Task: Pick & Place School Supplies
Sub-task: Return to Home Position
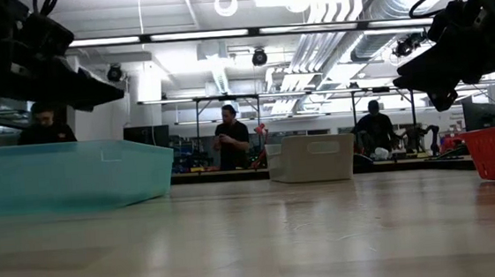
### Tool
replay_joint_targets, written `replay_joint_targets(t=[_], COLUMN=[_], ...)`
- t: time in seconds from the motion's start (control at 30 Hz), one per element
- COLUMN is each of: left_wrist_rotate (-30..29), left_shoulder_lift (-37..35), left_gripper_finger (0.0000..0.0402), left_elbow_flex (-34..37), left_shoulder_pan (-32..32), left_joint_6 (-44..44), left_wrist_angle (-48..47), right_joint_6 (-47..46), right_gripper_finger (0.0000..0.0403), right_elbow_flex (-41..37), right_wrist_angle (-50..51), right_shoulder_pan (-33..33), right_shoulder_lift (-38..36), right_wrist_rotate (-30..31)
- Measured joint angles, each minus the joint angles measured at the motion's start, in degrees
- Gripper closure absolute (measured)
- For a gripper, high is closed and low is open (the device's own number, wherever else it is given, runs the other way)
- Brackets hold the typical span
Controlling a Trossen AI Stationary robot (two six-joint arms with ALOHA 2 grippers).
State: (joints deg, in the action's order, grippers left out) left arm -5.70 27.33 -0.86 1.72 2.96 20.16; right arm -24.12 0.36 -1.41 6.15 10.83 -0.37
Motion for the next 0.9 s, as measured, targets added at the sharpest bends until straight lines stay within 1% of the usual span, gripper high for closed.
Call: replay_joint_targets(t=[0.13,0.3,0.43,0.6,0.7,0.9], left_wrist_rotate=[2.0,2.4,2.4,2.5,4.0,4.1], left_shoulder_lift=[0.0,-1.5,-5.7,-13.1,-15.1,-15.7], left_gripper_finger=[0.0301,0.0301,0.0301,0.0301,0.0301,0.0301], left_elbow_flex=[0.0,0.2,0.3,0.3,0.3,0.3], left_shoulder_pan=[0.0,0.0,0.0,0.0,0.0,0.0], left_joint_6=[0.0,0.1,0.1,0.1,0.6,0.3], left_wrist_angle=[-2.3,-5.9,-11.8,-19.7,-19.7,-19.9], right_joint_6=[0.0,0.0,0.0,0.0,0.0,0.0], right_gripper_finger=[0.0298,0.0298,0.0298,0.0298,0.0298,0.0298], right_elbow_flex=[0.0,0.0,0.0,0.0,0.0,0.0], right_wrist_angle=[0.0,0.0,0.0,0.0,0.0,-0.1], right_shoulder_pan=[0.0,0.0,0.0,0.0,0.0,0.0], right_shoulder_lift=[0.0,0.0,0.0,0.0,0.0,0.0], right_wrist_rotate=[0.0,0.0,0.0,0.0,0.0,0.0])
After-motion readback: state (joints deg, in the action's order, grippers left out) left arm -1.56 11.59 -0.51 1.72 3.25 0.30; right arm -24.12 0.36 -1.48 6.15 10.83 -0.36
